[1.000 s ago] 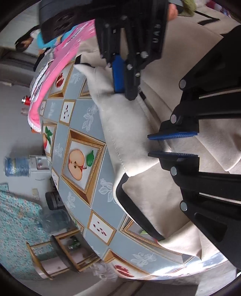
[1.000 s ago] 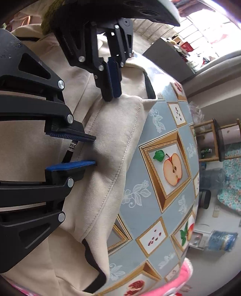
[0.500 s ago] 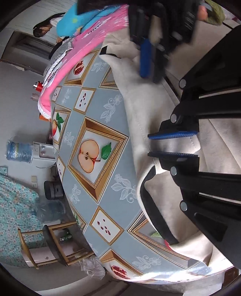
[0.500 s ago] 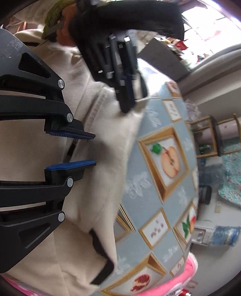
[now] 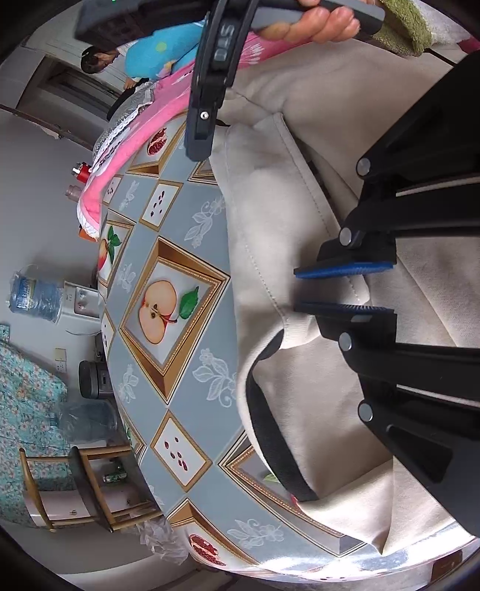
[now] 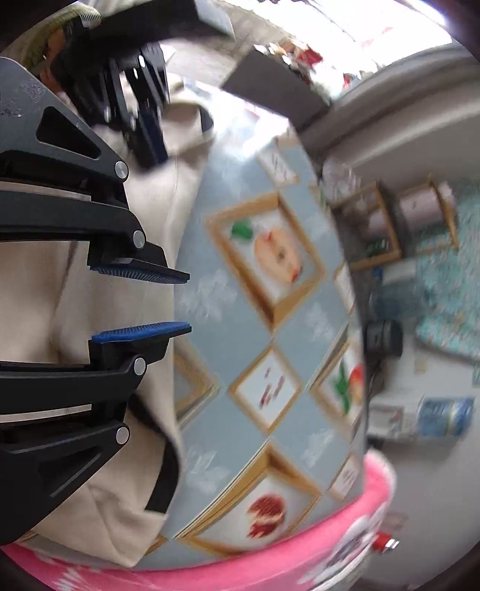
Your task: Fold large clothes
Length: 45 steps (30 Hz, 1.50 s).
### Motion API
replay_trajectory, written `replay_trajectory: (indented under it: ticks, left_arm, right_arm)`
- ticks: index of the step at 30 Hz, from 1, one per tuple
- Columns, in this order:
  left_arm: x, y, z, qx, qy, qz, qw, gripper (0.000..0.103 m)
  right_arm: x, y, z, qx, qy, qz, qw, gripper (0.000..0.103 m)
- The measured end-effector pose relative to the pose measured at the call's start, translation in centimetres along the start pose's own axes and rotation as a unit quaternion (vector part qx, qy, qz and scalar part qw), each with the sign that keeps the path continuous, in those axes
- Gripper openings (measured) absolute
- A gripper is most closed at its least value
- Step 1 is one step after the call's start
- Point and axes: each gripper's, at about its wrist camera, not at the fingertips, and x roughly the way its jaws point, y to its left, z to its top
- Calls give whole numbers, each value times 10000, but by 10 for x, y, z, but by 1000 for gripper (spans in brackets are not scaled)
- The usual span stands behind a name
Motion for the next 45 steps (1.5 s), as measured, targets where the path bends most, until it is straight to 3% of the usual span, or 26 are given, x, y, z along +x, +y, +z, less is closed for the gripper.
replay_trajectory:
  ticks: [3, 6, 9, 13, 16, 19, 21, 23, 27, 29, 31, 36, 40, 45]
  left_arm:
    - [0, 0, 0, -51, -2, -26, 10000, 14]
    - [0, 2, 1, -100, -10, -85, 9999, 14]
    - [0, 5, 2, -170, 14, -164, 9997, 14]
    - [0, 6, 1, -213, -15, -215, 9995, 14]
    - [0, 7, 1, -295, -19, -238, 9993, 14]
    - [-5, 8, 1, -410, 9, -244, 9989, 14]
    - [-18, 10, -1, -520, -54, -251, 9983, 15]
    - [-37, 13, -5, -637, -141, -283, 9975, 18]
    - [-91, 14, -21, -651, -399, -200, 9969, 40]
    - [-126, 15, -39, -631, -494, -14, 9968, 48]
    - [-157, 18, -62, -728, -598, 109, 9955, 60]
    - [-228, 28, -141, -1171, -967, 282, 9880, 76]
    - [-258, 37, -208, -1606, -951, 682, 9801, 77]
    - [-286, 36, -294, -1963, -953, 869, 9720, 77]
  right_arm:
    - [19, 33, -6, -561, 296, 195, 9978, 23]
    - [38, 39, -11, -836, 316, -121, 9959, 23]
    - [28, 30, -3, -472, 508, 34, 9976, 23]
    - [-1, 31, -21, -625, 362, 164, 9973, 23]
    - [22, 28, -38, -724, 774, -229, 9941, 23]
    - [20, 17, -36, -364, 768, -39, 9964, 23]
    - [3, 14, -32, -149, 615, 18, 9980, 27]
    - [-20, 14, -34, -120, 365, 15, 9993, 45]
    - [-80, 7, -67, -26, -28, -95, 9999, 57]
    - [-107, 2, -90, 38, -157, -227, 9996, 71]
    - [-133, -2, -116, 103, -222, -335, 9991, 76]
    - [-180, -5, -177, 559, -300, -379, 9973, 88]
    - [-198, 3, -221, 891, -250, -361, 9950, 89]
    - [-201, 24, -262, 1054, -76, -179, 9942, 89]
